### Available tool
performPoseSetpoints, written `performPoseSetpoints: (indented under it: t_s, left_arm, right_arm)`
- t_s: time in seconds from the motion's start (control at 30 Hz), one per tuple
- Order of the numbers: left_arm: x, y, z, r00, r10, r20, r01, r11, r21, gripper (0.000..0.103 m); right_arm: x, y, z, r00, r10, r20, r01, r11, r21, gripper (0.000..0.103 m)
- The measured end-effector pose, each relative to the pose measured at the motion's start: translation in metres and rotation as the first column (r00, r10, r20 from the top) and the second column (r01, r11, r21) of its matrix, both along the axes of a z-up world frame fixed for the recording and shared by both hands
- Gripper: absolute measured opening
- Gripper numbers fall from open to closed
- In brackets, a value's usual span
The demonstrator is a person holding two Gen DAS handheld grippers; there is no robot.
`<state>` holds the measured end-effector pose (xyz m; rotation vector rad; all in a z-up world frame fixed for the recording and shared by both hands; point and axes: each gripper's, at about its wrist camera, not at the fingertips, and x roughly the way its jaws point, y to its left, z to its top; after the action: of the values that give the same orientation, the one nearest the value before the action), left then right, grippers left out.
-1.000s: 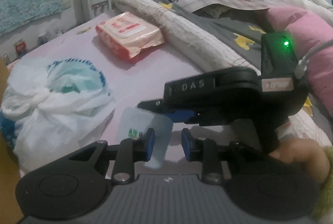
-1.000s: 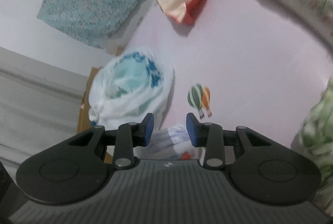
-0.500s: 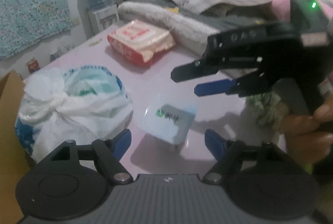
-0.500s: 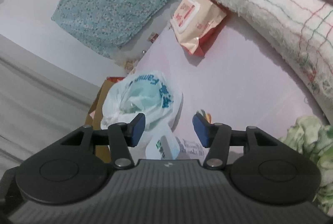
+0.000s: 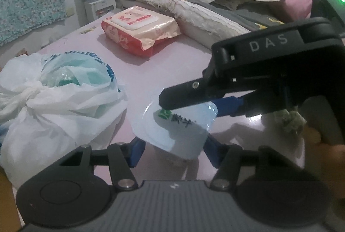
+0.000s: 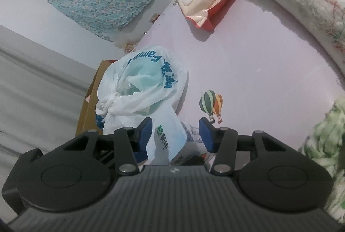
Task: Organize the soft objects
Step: 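Lift the white cup off the bed with the right tool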
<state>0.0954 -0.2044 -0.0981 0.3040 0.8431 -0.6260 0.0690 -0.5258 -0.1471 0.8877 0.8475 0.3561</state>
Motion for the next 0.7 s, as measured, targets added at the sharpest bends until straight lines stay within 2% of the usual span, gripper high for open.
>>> performPoseSetpoints:
  t_s: [0.07, 0.13, 0.23, 0.47, 0.7]
  left_arm:
    - [0.003, -0.001, -0.002, 1.0, 0.002, 0.001, -0.002, 1.0, -0.003, 0.06]
    - [0.007, -0.003, -0.004, 1.0, 0.007, -0.007, -0.007, 1.0, -0.008, 0.059]
    - [0.011, -0.003, -0.008, 0.999, 0.011, -0.036, -0.012, 1.0, -0.029, 0.052]
    - [0.011, 0.0, -0.005, 0.999, 0.029, -0.037, -0.031, 0.999, -0.043, 0.052]
    - [0.007, 0.004, 0.006, 0.999, 0.039, -0.023, -0.04, 0.997, -0.063, 0.052]
  right_arm:
    - [0.002, 0.001, -0.001, 1.0, -0.001, -0.005, 0.0, 1.0, -0.008, 0.036]
    - [0.003, 0.002, -0.002, 1.0, -0.001, -0.009, 0.001, 1.0, -0.011, 0.033]
    - [0.003, 0.002, -0.002, 1.0, 0.003, -0.006, -0.003, 1.0, -0.007, 0.03]
    - [0.003, 0.007, 0.006, 0.999, 0.037, 0.018, -0.036, 0.998, -0.044, 0.026]
    - [-0.003, 0.01, 0.011, 0.998, 0.049, 0.028, -0.048, 0.998, -0.037, 0.026]
